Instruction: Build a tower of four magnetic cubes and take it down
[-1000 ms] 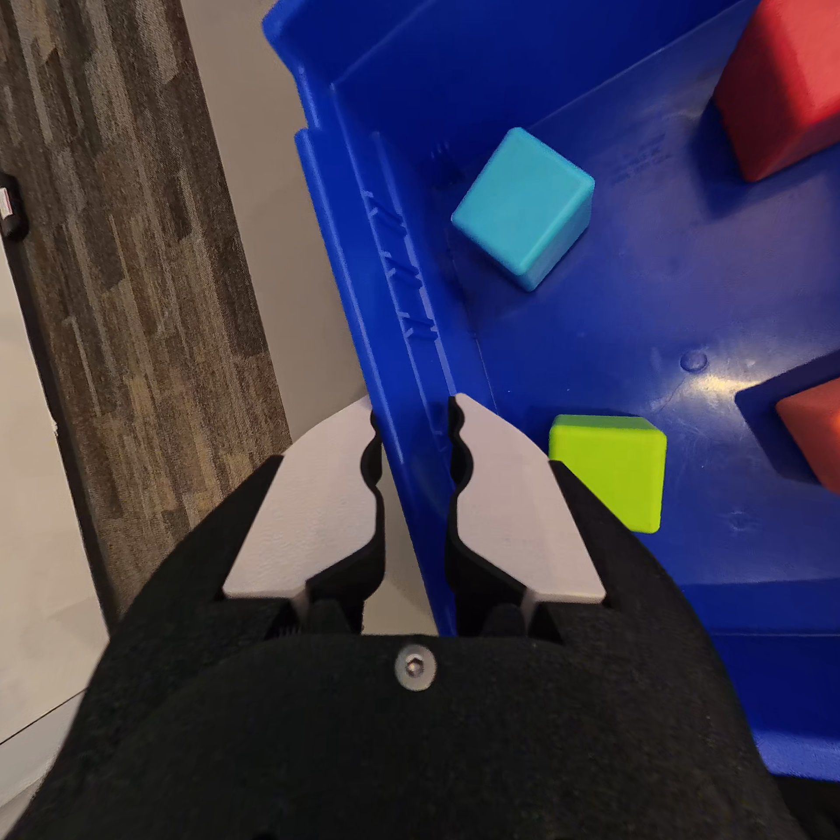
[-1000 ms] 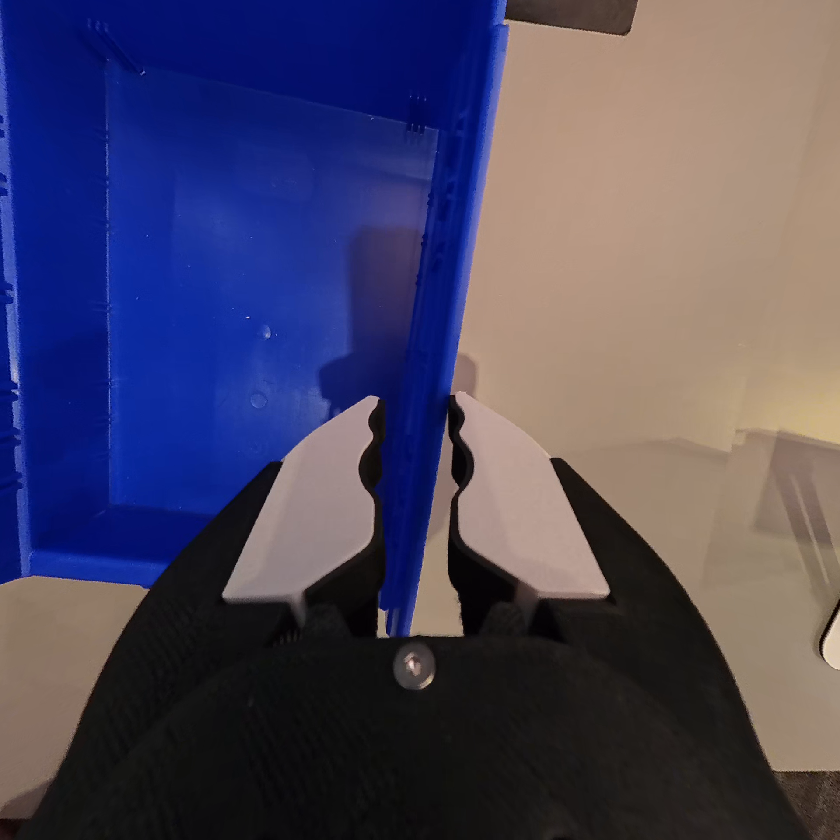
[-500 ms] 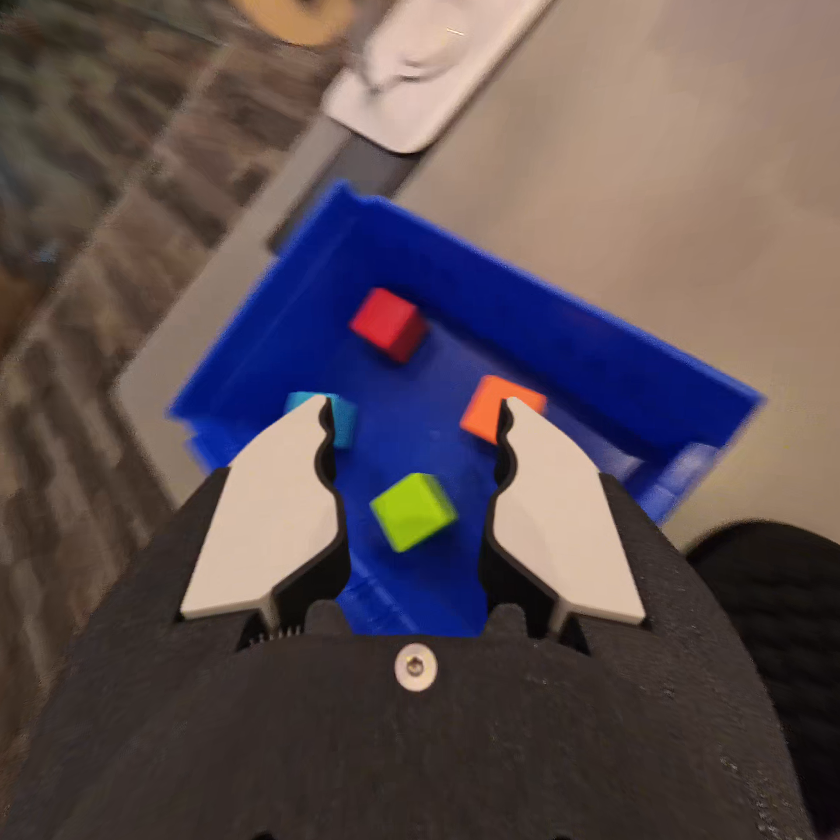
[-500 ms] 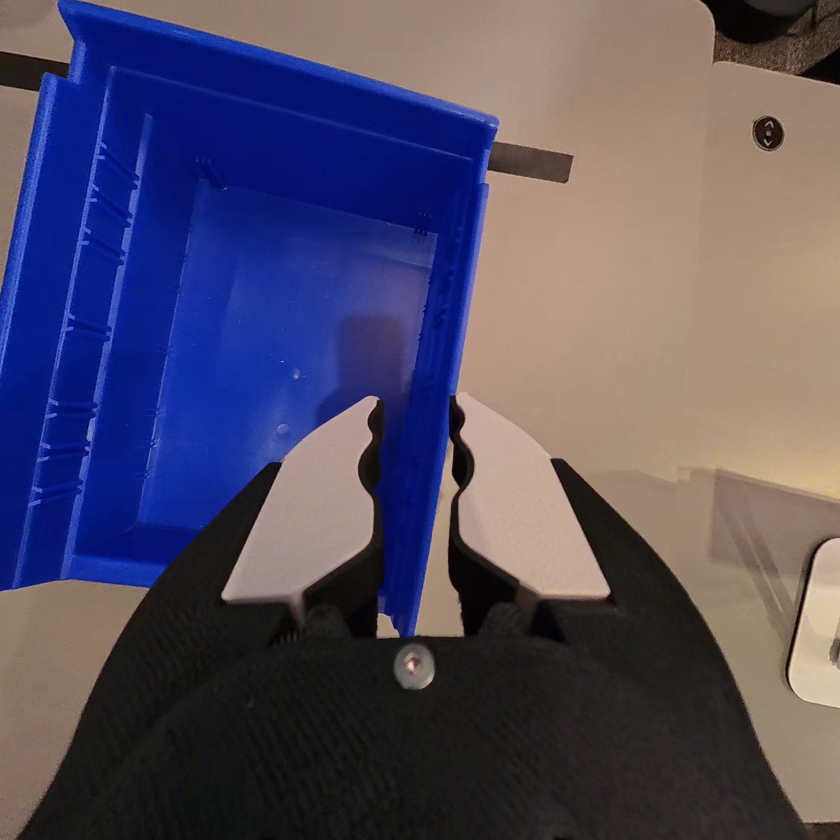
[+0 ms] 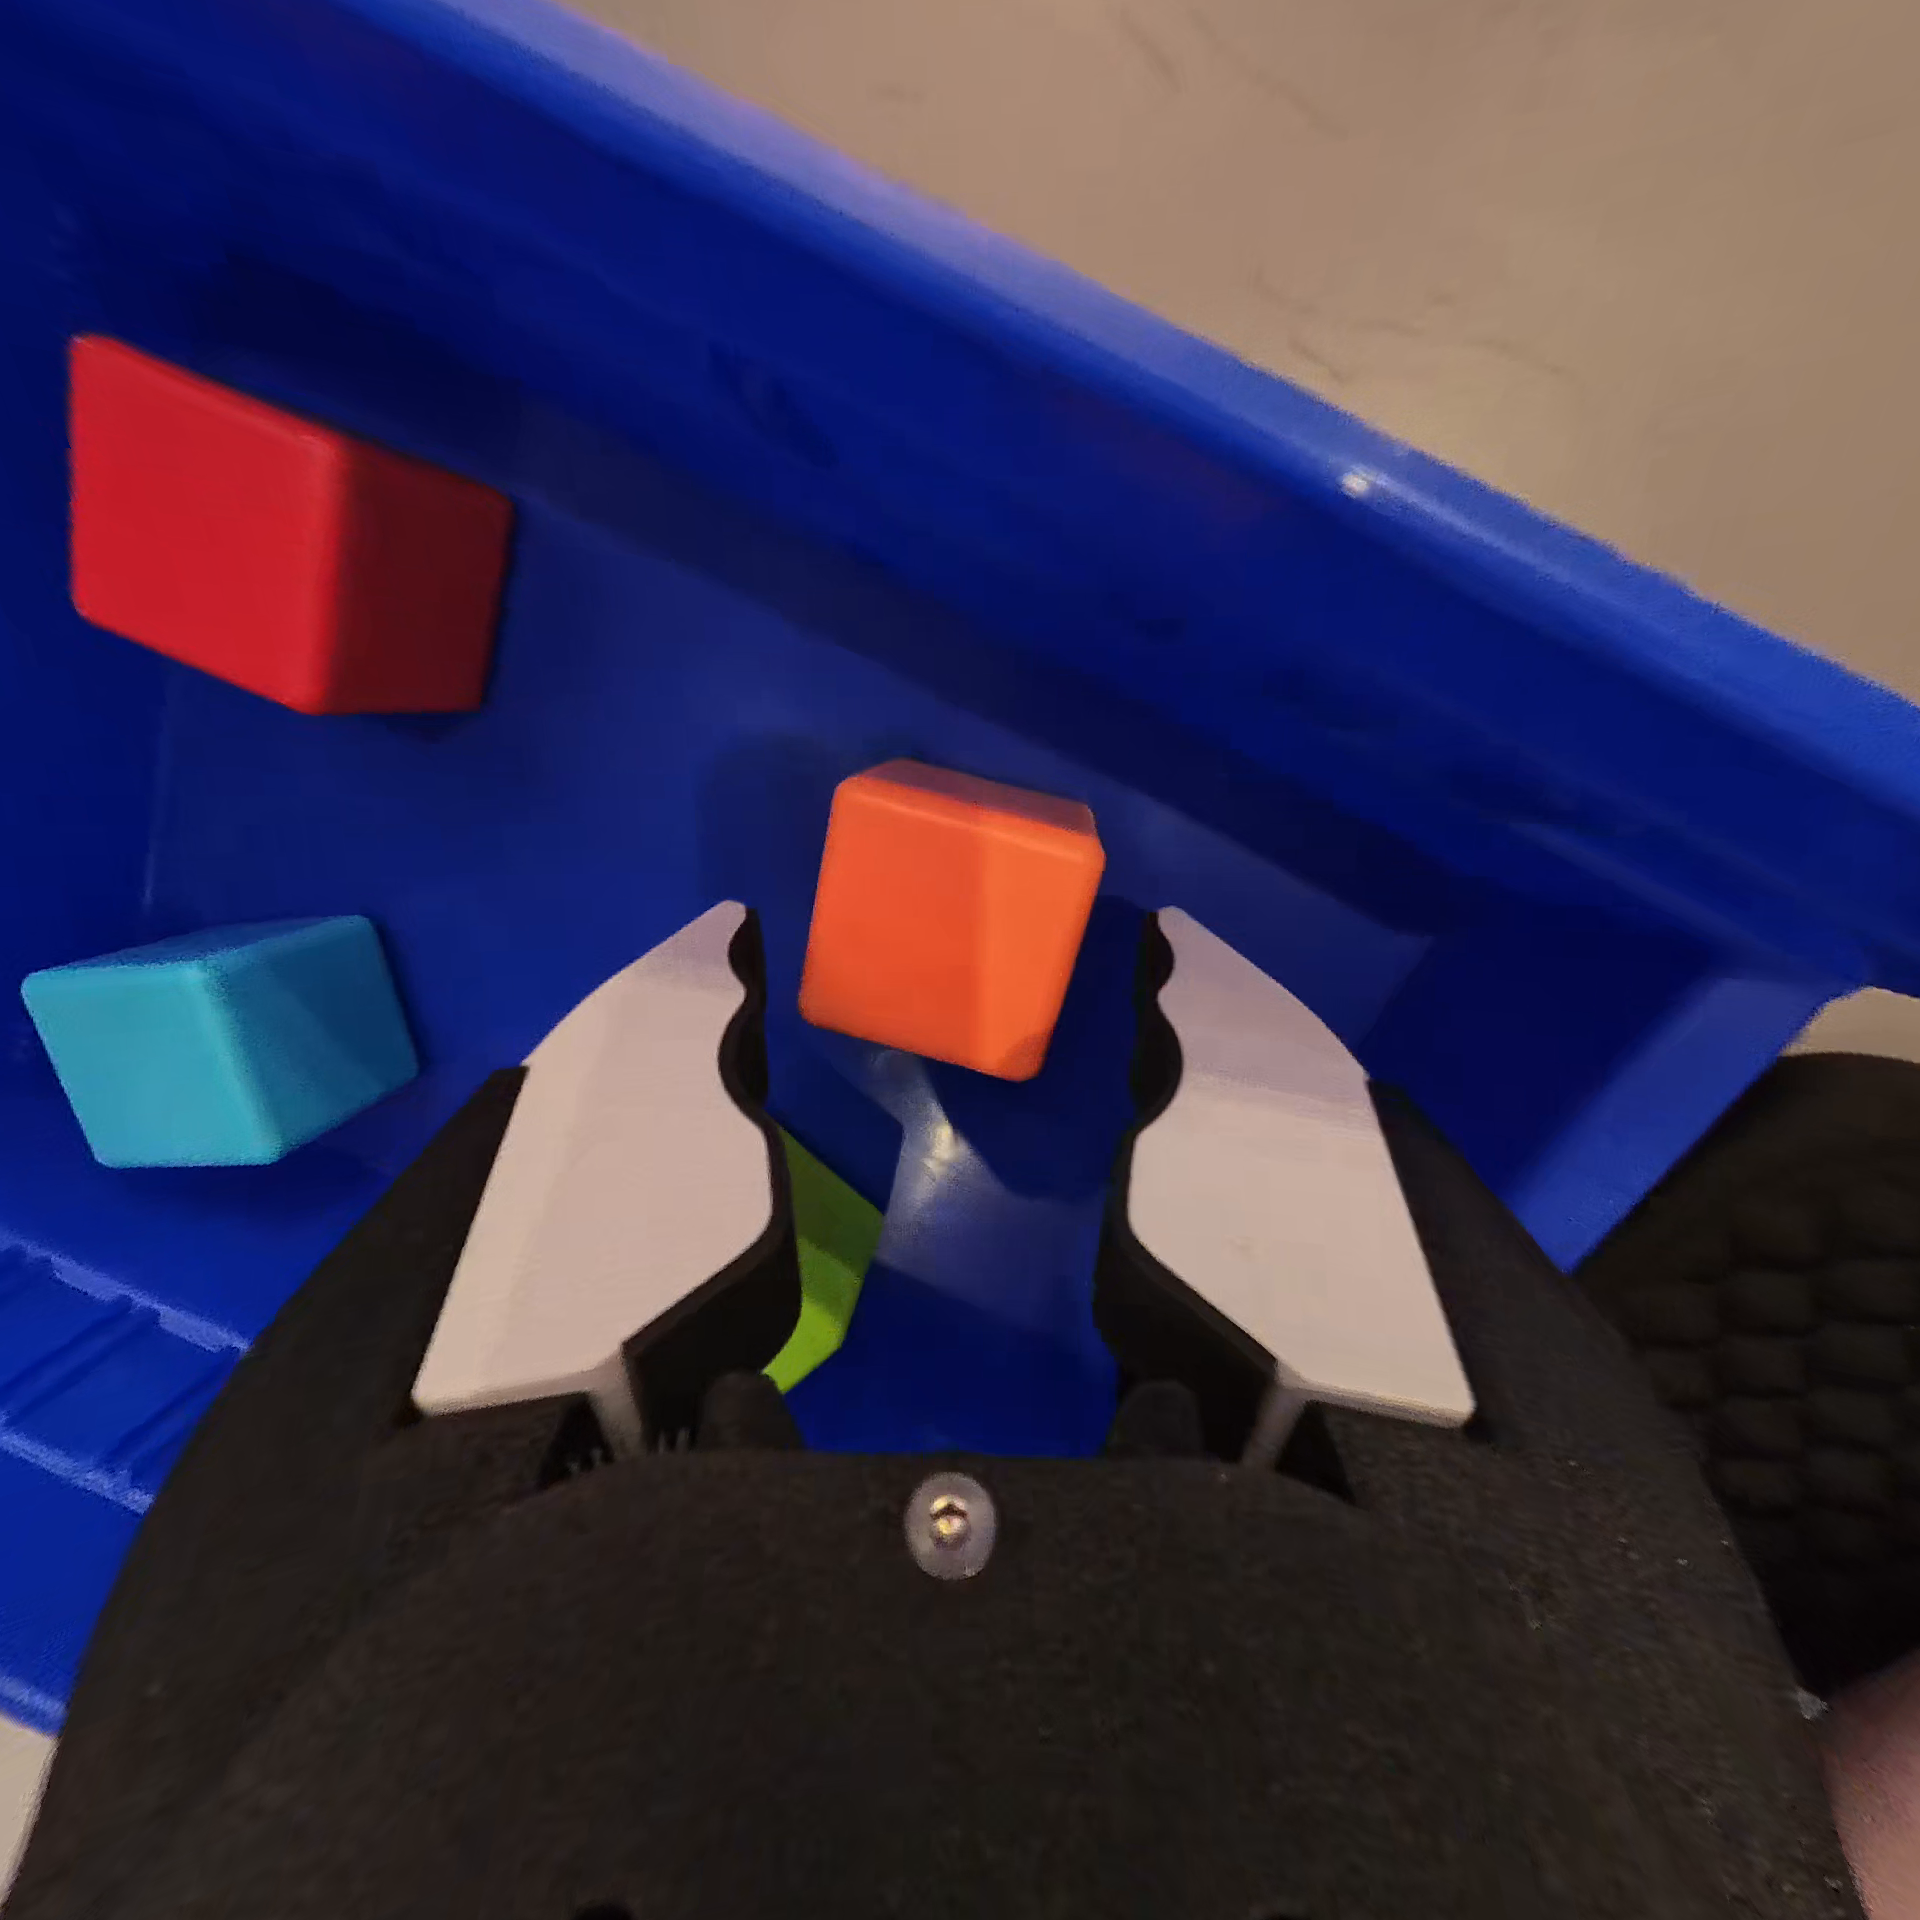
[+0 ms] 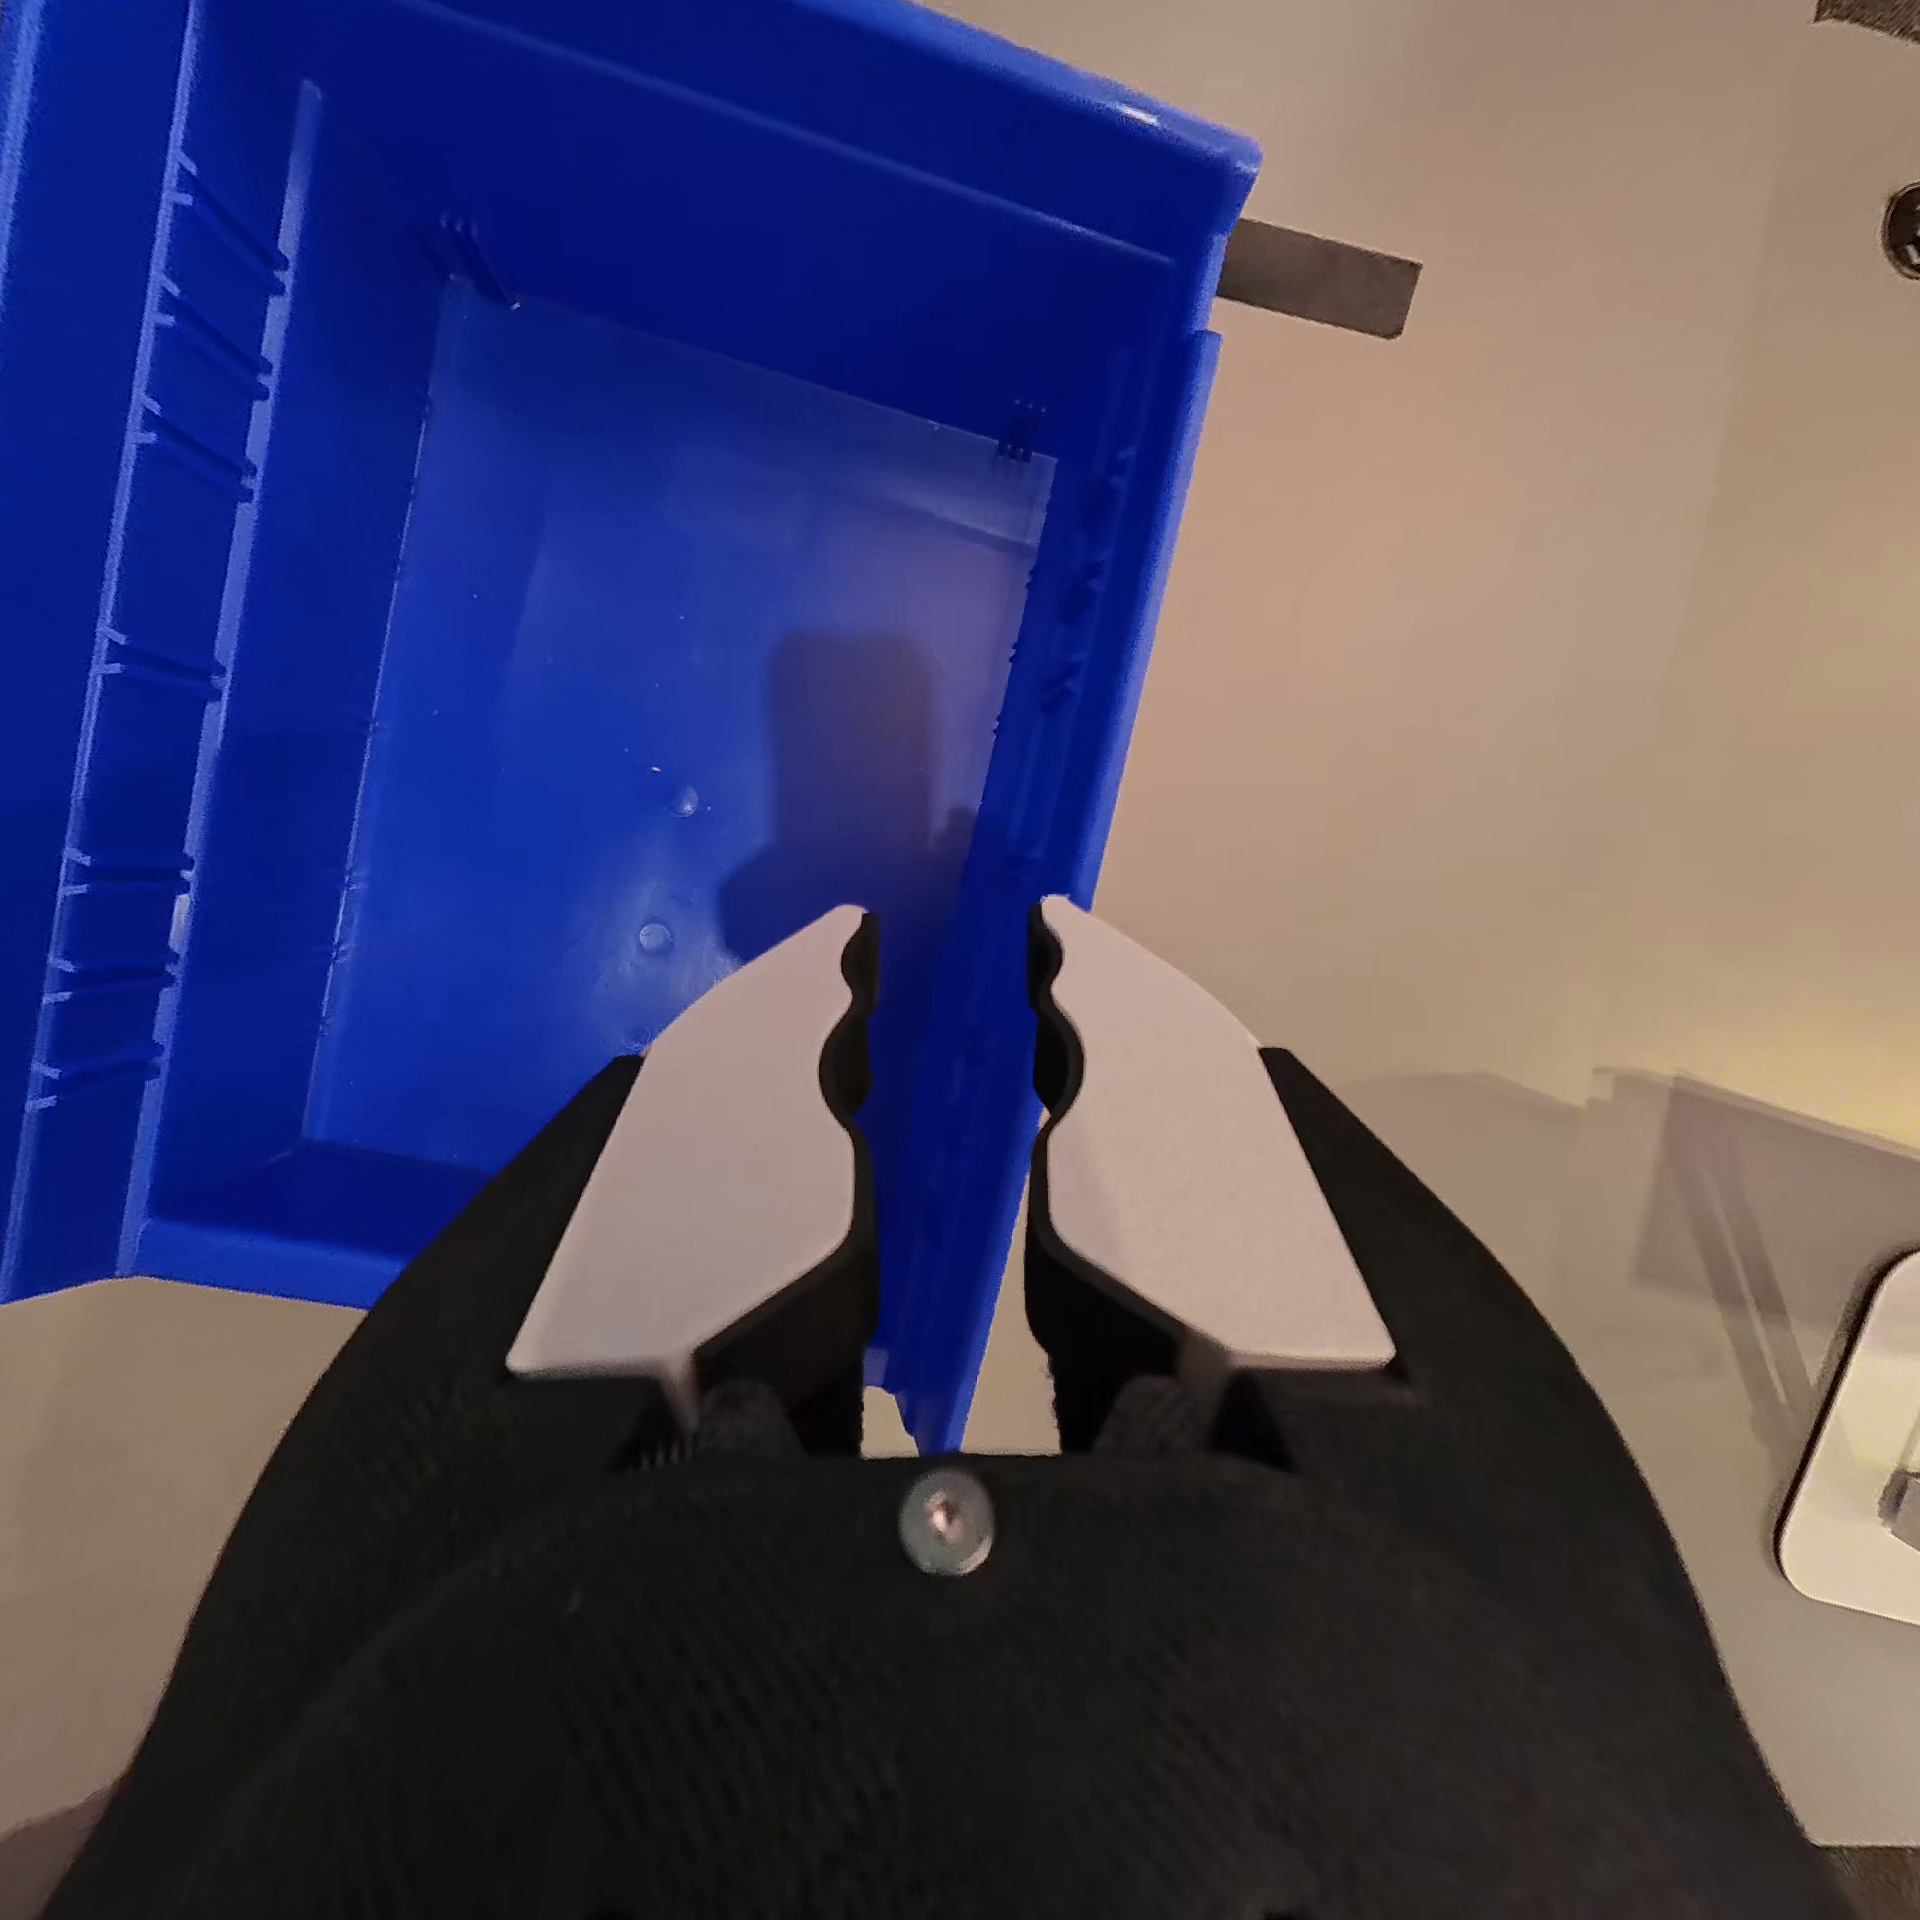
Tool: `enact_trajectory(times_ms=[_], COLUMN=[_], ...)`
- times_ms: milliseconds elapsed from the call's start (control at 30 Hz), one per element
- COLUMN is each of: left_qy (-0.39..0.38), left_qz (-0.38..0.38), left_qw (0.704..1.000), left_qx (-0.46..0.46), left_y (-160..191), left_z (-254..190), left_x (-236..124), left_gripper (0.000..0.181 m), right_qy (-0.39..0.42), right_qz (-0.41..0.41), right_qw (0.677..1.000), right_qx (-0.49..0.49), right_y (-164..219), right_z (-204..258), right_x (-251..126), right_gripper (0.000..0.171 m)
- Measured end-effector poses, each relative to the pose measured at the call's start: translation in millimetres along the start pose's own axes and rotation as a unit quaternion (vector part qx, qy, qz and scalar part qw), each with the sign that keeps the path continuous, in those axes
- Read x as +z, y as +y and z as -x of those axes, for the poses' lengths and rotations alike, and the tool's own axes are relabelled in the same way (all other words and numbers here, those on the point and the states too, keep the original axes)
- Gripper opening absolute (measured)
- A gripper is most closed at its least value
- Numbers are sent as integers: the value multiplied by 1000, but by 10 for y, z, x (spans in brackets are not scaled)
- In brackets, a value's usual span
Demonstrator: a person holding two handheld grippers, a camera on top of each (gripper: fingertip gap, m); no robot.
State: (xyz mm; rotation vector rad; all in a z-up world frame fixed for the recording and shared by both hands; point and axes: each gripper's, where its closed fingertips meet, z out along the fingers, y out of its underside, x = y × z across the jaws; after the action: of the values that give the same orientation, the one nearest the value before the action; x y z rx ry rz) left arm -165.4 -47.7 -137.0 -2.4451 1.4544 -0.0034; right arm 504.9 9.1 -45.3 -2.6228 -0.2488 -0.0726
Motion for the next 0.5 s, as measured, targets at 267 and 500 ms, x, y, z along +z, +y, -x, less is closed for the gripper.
enact_trajectory(times_ms=[267,500], left_qy=[-2,-149], left_qz=[23,-79], left_qw=[1000,985], left_qx=[-1,-27], left_y=[91,-51], left_z=[20,304], left_x=[26,-870], left_gripper=[51,51], right_qy=[-7,-10], right_qz=[7,20], right_qw=[1000,1000], right_qx=[3,3], right_y=[50,98], right_z=[-11,-1], right_x=[19,58], right_gripper=[29,29])
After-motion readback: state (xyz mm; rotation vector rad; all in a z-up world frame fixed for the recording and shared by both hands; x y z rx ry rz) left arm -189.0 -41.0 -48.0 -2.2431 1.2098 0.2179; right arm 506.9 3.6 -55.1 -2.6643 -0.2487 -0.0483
